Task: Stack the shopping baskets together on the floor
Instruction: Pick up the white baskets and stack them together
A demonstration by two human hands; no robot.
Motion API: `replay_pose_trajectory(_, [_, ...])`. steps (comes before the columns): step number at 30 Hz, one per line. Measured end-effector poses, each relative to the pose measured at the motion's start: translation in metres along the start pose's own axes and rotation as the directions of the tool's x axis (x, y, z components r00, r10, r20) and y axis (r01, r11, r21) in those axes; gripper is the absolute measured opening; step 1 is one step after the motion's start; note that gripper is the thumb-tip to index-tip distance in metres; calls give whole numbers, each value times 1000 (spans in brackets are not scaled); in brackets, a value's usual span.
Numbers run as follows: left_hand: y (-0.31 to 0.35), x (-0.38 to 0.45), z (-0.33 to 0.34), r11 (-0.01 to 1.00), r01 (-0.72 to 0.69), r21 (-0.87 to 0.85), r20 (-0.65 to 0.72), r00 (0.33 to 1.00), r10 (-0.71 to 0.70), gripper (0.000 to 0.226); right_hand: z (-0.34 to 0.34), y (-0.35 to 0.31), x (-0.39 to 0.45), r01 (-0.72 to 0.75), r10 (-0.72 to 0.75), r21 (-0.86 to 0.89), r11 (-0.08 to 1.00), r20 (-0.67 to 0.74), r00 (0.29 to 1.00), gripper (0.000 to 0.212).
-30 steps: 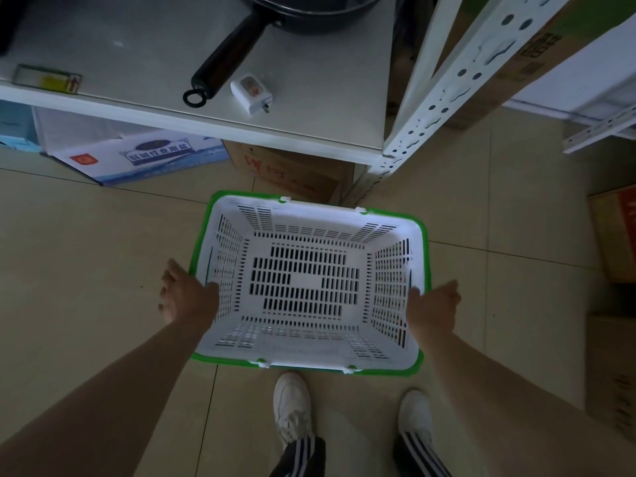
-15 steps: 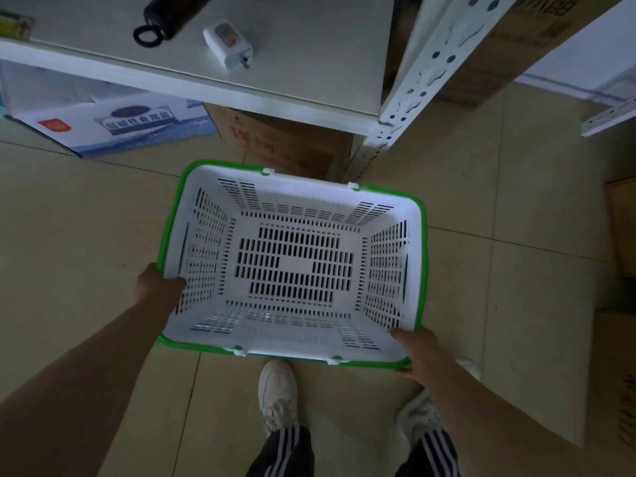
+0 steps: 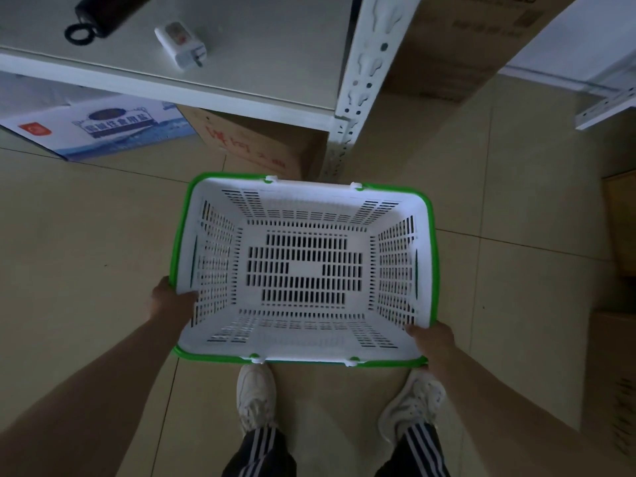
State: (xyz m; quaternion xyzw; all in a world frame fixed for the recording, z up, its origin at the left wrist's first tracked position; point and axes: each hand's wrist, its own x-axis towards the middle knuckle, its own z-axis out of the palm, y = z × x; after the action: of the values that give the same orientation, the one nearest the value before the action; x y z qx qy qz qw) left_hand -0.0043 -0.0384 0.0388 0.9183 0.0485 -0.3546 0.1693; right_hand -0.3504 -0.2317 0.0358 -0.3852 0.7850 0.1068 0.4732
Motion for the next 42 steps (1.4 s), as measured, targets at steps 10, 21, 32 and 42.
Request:
replay_pose_trajectory(10, [40,-56,68,999,-50,12,43,998,49,35,-90,12,30,-84,85,74,994,-9,996,38])
replay_pose_trajectory(21, [113,-111,147,972,-157,176,86,986,143,32,-193,1,83,-127,138,114,985,-91,986,52])
replay_pose_trajectory(32, [204,-128,208,964,-218,154,115,973,201,34,-259,-27,134,-127,155,178,976,-156,976,51])
replay_pose_trajectory(42, [288,-99,219,966,-258,-8,63,964,258,35,-280,-90,175,16,25,226,974,-177,984,49])
